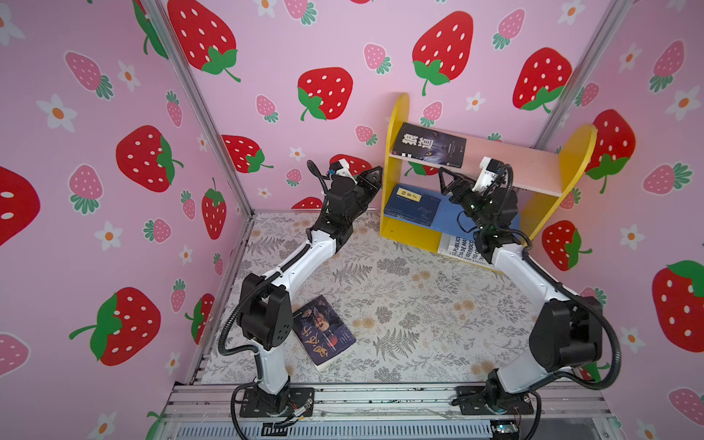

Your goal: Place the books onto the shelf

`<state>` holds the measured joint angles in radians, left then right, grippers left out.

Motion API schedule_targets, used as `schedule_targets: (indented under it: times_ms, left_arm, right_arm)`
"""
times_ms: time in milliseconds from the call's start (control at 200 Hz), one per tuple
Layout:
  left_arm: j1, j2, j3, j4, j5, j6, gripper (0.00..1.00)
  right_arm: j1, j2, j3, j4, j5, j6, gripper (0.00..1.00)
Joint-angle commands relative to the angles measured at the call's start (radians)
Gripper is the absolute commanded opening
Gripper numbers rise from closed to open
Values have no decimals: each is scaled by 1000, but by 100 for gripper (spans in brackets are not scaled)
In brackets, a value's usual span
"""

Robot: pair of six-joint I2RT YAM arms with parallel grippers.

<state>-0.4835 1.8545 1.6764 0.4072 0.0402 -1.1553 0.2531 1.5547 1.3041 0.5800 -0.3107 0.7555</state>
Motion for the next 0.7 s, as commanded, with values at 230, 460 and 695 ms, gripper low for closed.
schedule_targets:
  times_ms: [230,460,695]
  left_arm:
    - [11,-99,-67,44,55,104,71]
    - [32,-171,-144,17,71,158,78]
    - [54,-227,-251,24,70,159,78]
  right_arm:
    - [-4,-77,120,-151,-3,-36,100]
    - [-10,-5,292,-300,32,-6,100]
    - [-9,98,479,-500,1,43,100]
